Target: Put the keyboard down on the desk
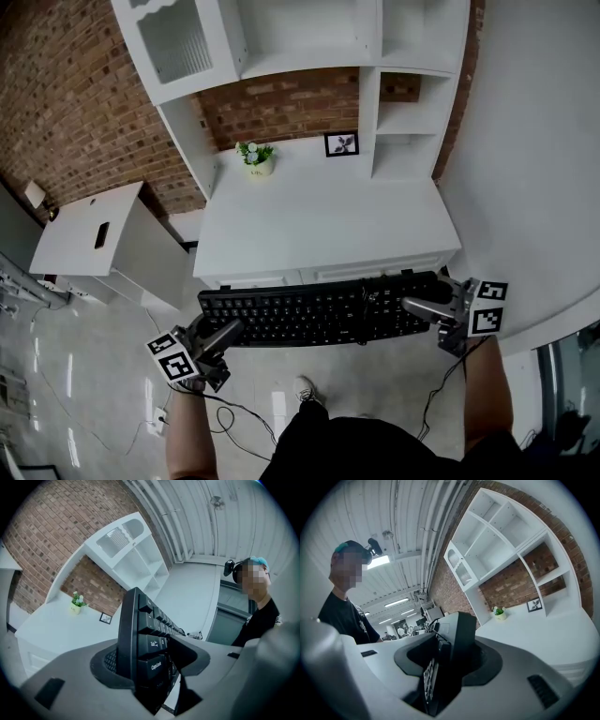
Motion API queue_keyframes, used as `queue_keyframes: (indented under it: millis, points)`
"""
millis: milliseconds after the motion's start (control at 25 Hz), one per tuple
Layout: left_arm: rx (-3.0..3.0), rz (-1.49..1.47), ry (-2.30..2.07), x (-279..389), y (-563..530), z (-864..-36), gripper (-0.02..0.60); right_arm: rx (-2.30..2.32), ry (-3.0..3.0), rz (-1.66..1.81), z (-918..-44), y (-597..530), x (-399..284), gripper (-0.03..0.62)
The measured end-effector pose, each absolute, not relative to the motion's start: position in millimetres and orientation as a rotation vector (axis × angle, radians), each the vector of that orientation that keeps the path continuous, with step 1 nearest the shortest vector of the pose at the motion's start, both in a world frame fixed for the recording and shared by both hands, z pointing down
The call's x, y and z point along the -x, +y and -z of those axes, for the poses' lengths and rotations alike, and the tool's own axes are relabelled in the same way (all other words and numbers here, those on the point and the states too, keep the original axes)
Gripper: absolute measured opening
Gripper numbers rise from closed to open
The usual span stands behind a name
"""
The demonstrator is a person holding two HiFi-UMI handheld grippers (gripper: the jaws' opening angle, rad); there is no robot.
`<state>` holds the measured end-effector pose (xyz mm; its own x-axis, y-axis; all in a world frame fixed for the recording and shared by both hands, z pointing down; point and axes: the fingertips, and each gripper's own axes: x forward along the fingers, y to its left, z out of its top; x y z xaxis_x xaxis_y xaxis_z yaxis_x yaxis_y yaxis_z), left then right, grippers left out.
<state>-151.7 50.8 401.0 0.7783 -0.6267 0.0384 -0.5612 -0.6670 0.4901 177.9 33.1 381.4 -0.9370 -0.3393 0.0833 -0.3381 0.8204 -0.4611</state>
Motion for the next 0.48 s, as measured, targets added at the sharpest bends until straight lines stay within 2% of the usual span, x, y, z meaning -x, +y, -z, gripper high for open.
queue_keyframes:
  millis: [480]
  points:
    - [-2.473, 0.189, -0.848, 233, -33, -408, 0.264, 0.61, 2.991, 0.791, -382, -42, -96, 0.176]
